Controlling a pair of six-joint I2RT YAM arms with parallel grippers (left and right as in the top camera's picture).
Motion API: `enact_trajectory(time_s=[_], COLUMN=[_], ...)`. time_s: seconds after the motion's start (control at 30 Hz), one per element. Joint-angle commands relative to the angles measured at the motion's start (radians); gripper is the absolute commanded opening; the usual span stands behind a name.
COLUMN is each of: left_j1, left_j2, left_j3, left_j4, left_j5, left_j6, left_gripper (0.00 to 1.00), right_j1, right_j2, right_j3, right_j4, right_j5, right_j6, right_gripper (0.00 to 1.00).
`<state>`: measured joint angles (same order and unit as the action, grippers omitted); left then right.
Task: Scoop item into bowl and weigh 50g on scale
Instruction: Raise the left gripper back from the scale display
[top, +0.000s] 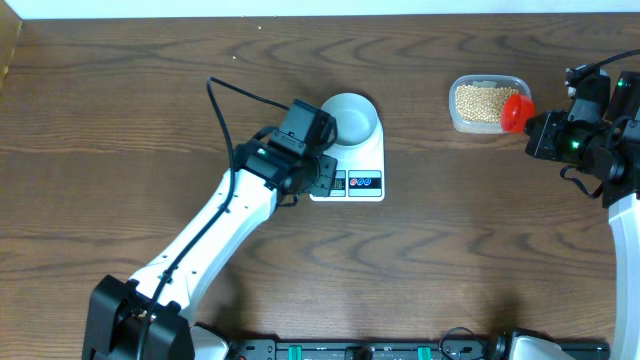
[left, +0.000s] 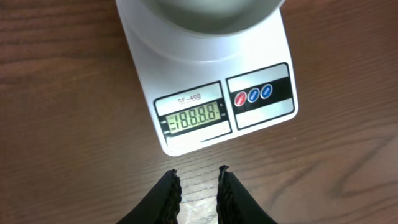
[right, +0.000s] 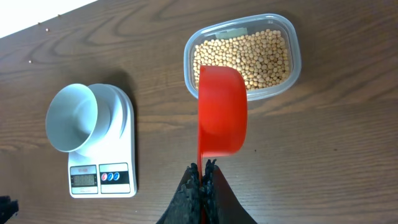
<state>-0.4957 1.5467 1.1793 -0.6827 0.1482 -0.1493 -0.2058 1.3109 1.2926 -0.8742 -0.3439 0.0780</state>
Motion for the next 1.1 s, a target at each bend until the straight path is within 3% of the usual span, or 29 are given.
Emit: enact_trajectory(time_s=[0.0, 0.2, 0.23, 0.3, 0.33, 0.47, 0.83, 1.07], left_j1=[0.022, 0.026, 0.026, 0.026, 0.026, 0.026, 0.026, 0.025], left_j2=[-0.007, -0.006, -0.006, -0.006, -0.006, -0.006, -0.005, -0.019], left_j3=[0.005, 0.005, 0.005, 0.005, 0.005, 0.005, 0.005, 0.005], left_j4=[-0.009, -0.013, -0.013, -0.013, -0.013, -0.013, -0.016, -0.028], left_j5=[0.05, 0.05, 0.05, 0.05, 0.05, 0.05, 0.047, 0.047], left_j6=[0.053, 0.052, 0.052, 0.052, 0.052, 0.052, 0.053, 0.156], left_gripper=[0.25, 0.31, 0.37, 0.57, 0.59, 0.89, 0.91, 0.91], right_j1=[-0.004, -0.004, -0.004, -0.004, -0.004, -0.004, -0.004, -0.003], right_j2=[-0.001, -0.001, -0.001, -0.001, -0.001, -0.001, -0.001, -0.001], right_j3=[0.016, 0.016, 0.016, 0.016, 0.016, 0.016, 0.016, 0.016], right_j4=[-0.001, -0.001, -0.001, -0.001, -0.001, -0.001, -0.001, -0.002], right_j5=[-0.006, -0.006, -0.006, -0.006, -0.006, -0.006, -0.006, -0.007], right_j6=[-0.005, -0.005, -0.005, -0.005, -0.005, -0.005, -0.005, -0.005], right_gripper=[0.01, 0.01, 0.01, 0.01, 0.01, 0.01, 0.01, 0.01])
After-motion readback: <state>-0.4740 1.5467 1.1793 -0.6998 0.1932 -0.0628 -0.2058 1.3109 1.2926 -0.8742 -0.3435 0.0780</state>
